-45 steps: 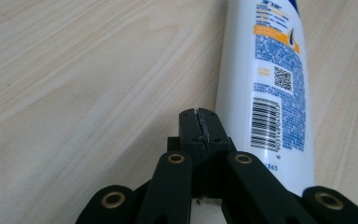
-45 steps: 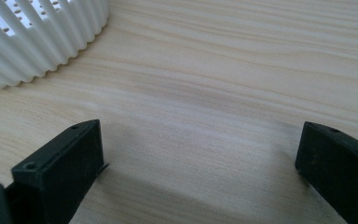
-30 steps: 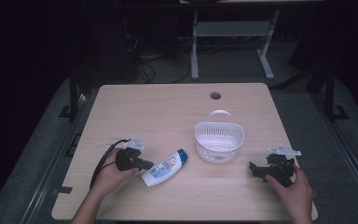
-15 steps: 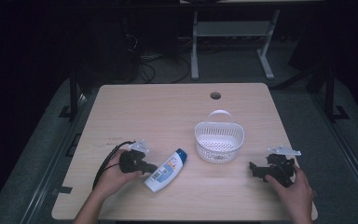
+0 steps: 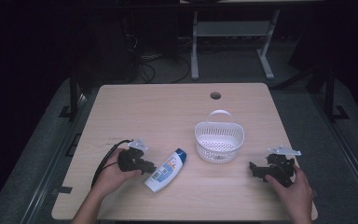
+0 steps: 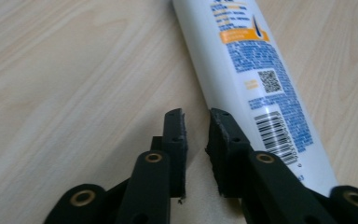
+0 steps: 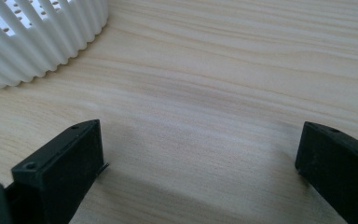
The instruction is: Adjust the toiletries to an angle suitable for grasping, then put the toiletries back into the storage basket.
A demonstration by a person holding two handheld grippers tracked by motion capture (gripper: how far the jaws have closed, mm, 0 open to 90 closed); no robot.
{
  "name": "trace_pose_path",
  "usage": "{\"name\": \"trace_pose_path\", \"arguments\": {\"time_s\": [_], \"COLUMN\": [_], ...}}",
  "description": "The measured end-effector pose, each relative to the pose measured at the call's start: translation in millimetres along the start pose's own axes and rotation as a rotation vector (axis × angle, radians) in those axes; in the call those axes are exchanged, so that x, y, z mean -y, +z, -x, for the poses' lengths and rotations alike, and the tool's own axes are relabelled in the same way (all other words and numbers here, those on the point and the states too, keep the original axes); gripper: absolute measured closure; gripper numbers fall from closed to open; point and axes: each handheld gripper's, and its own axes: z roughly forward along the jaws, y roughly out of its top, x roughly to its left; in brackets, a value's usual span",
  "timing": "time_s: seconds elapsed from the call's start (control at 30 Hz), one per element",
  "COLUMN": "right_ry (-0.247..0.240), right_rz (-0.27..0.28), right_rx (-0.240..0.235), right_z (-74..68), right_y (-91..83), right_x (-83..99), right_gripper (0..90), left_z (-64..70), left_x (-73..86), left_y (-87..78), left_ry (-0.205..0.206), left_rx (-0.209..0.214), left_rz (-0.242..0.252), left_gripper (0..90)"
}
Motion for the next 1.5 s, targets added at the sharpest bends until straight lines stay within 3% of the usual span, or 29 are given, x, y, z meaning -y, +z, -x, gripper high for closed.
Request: {"name": "trace_pose_path", "arguments": {"time_s": [0.2, 0.33, 0.5, 0.53, 0.87, 1.03, 1.5], "right_ry": [0.000, 0.000, 0.000, 0.000, 0.000, 0.000, 0.000], "right_rz": [0.000, 0.000, 0.000, 0.000, 0.000, 0.000, 0.000], "right_rx": [0.000, 0.000, 0.000, 0.000, 0.000, 0.000, 0.000], "right_z": [0.0, 0.0, 0.0, 0.0, 0.0, 0.0, 0.0], "right_y": [0.0, 0.0, 0.0, 0.0, 0.0, 0.0, 0.0], "right_x": [0.0, 0.0, 0.0, 0.0, 0.0, 0.0, 0.0], "right_gripper": [0.4, 0.4, 0.4, 0.5, 0.4, 0.4, 0.4], "left_z": [-5.2, -7.8, -9.1, -8.0, -2.9, 0.0, 12.1], "left_x": [-1.2, -2.9, -5.9, -7.4, -18.3, -29.5, -59.1], "left_y": [-3.3, -7.7, -10.7, -10.5, -16.1, -18.4, -17.5], "left_ry": [-0.023, -0.061, -0.072, -0.088, -0.092, -0.117, -0.081], "left_rx": [-0.029, -0.046, -0.059, -0.065, -0.085, -0.090, -0.093], "left_rz": [-0.006, 0.012, 0.005, 0.011, 0.023, 0.035, 0.026], "left_gripper": [60.5, 49.9, 37.8, 36.9, 31.1, 28.2, 27.8]}}
